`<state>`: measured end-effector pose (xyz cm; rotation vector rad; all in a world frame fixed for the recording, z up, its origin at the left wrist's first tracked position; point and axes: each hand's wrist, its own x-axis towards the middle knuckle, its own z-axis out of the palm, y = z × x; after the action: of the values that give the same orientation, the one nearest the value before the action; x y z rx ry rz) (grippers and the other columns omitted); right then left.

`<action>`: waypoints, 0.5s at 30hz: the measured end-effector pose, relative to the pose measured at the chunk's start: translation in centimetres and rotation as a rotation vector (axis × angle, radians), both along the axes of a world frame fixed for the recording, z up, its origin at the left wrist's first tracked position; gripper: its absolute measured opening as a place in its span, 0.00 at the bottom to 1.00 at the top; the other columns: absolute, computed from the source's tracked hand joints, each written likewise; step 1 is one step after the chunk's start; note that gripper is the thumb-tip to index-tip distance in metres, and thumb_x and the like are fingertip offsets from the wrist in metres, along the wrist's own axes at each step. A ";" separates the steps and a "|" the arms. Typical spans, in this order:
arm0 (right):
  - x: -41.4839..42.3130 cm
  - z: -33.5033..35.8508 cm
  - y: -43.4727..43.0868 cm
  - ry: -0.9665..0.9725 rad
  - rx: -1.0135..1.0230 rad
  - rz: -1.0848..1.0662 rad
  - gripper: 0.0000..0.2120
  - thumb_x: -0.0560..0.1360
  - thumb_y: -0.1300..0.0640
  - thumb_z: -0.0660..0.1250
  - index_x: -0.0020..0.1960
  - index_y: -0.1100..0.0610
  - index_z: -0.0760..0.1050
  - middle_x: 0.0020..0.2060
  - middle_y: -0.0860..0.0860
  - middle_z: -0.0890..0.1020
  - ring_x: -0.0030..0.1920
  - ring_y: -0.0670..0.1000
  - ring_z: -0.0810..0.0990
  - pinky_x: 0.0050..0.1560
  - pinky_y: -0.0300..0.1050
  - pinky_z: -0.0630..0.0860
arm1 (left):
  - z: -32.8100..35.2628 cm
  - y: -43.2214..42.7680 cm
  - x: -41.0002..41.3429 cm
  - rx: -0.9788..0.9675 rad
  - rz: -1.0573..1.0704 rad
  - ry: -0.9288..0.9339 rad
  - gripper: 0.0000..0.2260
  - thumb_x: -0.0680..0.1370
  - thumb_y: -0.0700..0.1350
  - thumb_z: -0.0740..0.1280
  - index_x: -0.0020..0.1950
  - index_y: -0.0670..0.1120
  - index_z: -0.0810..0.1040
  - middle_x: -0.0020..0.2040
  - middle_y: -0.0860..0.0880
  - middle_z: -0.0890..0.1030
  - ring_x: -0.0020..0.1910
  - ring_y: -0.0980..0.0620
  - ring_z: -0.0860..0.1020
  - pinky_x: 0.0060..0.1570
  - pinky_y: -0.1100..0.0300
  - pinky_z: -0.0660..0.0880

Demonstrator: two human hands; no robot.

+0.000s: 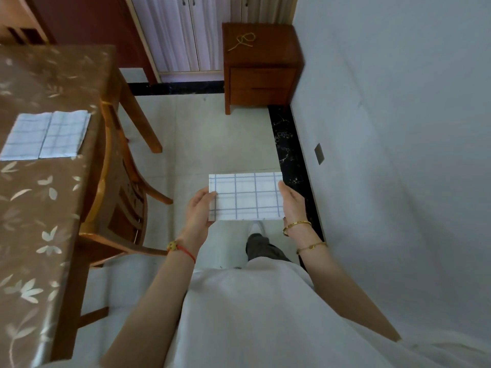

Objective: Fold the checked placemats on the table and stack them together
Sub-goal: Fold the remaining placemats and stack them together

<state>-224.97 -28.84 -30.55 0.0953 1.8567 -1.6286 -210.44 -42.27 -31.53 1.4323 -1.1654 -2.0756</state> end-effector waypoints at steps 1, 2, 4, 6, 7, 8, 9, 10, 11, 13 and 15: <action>-0.8 -0.2 -1.0 -0.008 0.008 0.007 0.13 0.80 0.54 0.63 0.49 0.63 0.80 0.43 0.53 0.83 0.46 0.52 0.81 0.52 0.48 0.79 | -0.1 -0.9 -0.8 -0.002 0.015 -0.011 0.06 0.80 0.41 0.64 0.51 0.47 0.80 0.45 0.48 0.82 0.45 0.50 0.79 0.42 0.56 0.78; -1.6 -0.5 -2.0 -0.013 0.009 0.018 0.13 0.80 0.54 0.63 0.49 0.63 0.80 0.41 0.52 0.82 0.45 0.52 0.80 0.52 0.50 0.79 | -0.1 -1.7 -1.5 -0.008 0.023 -0.017 0.06 0.80 0.41 0.64 0.50 0.48 0.80 0.45 0.48 0.81 0.45 0.50 0.79 0.43 0.55 0.78; -3.5 -1.2 -4.3 -0.022 0.015 0.045 0.14 0.80 0.54 0.63 0.50 0.65 0.79 0.40 0.51 0.81 0.45 0.52 0.80 0.55 0.53 0.78 | -0.1 -3.5 -3.1 -0.017 0.037 -0.023 0.06 0.80 0.41 0.64 0.48 0.48 0.80 0.44 0.49 0.81 0.45 0.50 0.78 0.43 0.56 0.77; -5.8 -1.5 -6.9 -0.022 0.018 0.070 0.17 0.80 0.53 0.63 0.53 0.69 0.77 0.41 0.53 0.81 0.47 0.53 0.79 0.58 0.55 0.77 | -0.1 -5.7 -4.9 -0.026 0.045 -0.031 0.06 0.81 0.41 0.64 0.47 0.48 0.79 0.44 0.49 0.81 0.45 0.51 0.78 0.44 0.56 0.77; -7.1 -1.5 -8.3 -0.017 0.022 0.083 0.18 0.80 0.53 0.64 0.54 0.69 0.77 0.43 0.53 0.81 0.49 0.54 0.80 0.60 0.56 0.76 | -0.1 -6.9 -6.0 -0.026 0.048 -0.028 0.06 0.81 0.42 0.63 0.47 0.48 0.79 0.45 0.49 0.81 0.45 0.50 0.79 0.44 0.56 0.77; -8.6 -1.6 -9.9 -0.010 0.024 0.092 0.19 0.79 0.52 0.64 0.55 0.69 0.77 0.46 0.55 0.82 0.52 0.56 0.80 0.63 0.57 0.75 | -0.1 -8.1 -7.1 -0.022 0.059 -0.027 0.06 0.81 0.42 0.64 0.48 0.48 0.79 0.45 0.48 0.81 0.46 0.50 0.79 0.45 0.55 0.77; -10.0 -1.6 -11.5 0.000 0.029 0.101 0.20 0.79 0.51 0.65 0.56 0.69 0.76 0.49 0.57 0.83 0.56 0.59 0.80 0.64 0.58 0.74 | -0.1 -9.4 -8.3 -0.015 0.079 -0.027 0.05 0.81 0.42 0.64 0.49 0.48 0.79 0.46 0.48 0.82 0.46 0.50 0.79 0.45 0.55 0.77; -11.5 -1.5 -13.2 0.010 0.019 0.110 0.22 0.79 0.51 0.65 0.57 0.71 0.75 0.51 0.62 0.82 0.59 0.63 0.79 0.64 0.59 0.73 | 0.1 -10.7 -9.5 -0.010 0.105 -0.031 0.05 0.81 0.42 0.64 0.49 0.48 0.80 0.46 0.48 0.82 0.45 0.50 0.79 0.45 0.55 0.77; -12.9 -1.4 -14.8 0.016 0.010 0.125 0.24 0.78 0.51 0.66 0.57 0.73 0.72 0.54 0.67 0.80 0.60 0.64 0.77 0.64 0.60 0.73 | 0.3 -12.0 -10.7 -0.006 0.133 -0.029 0.05 0.80 0.41 0.64 0.49 0.49 0.80 0.45 0.48 0.81 0.44 0.50 0.79 0.44 0.55 0.77; -15.8 -1.0 -18.1 0.044 0.004 0.177 0.27 0.78 0.49 0.66 0.57 0.75 0.69 0.54 0.70 0.79 0.56 0.64 0.80 0.63 0.58 0.73 | 0.8 -14.8 -13.2 -0.009 0.179 -0.019 0.06 0.80 0.41 0.65 0.47 0.49 0.80 0.44 0.48 0.81 0.43 0.50 0.78 0.43 0.56 0.76; -18.5 -0.8 -21.1 0.071 -0.013 0.225 0.29 0.77 0.48 0.66 0.56 0.76 0.68 0.53 0.72 0.77 0.50 0.60 0.80 0.61 0.61 0.73 | 1.2 -17.2 -15.5 -0.020 0.208 -0.012 0.06 0.80 0.41 0.65 0.46 0.48 0.80 0.43 0.48 0.81 0.42 0.50 0.78 0.42 0.56 0.76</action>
<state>-243.44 -49.91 -31.35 -0.1730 1.8358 -1.5055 -225.92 -59.42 -30.33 1.4896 -0.9922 -1.9104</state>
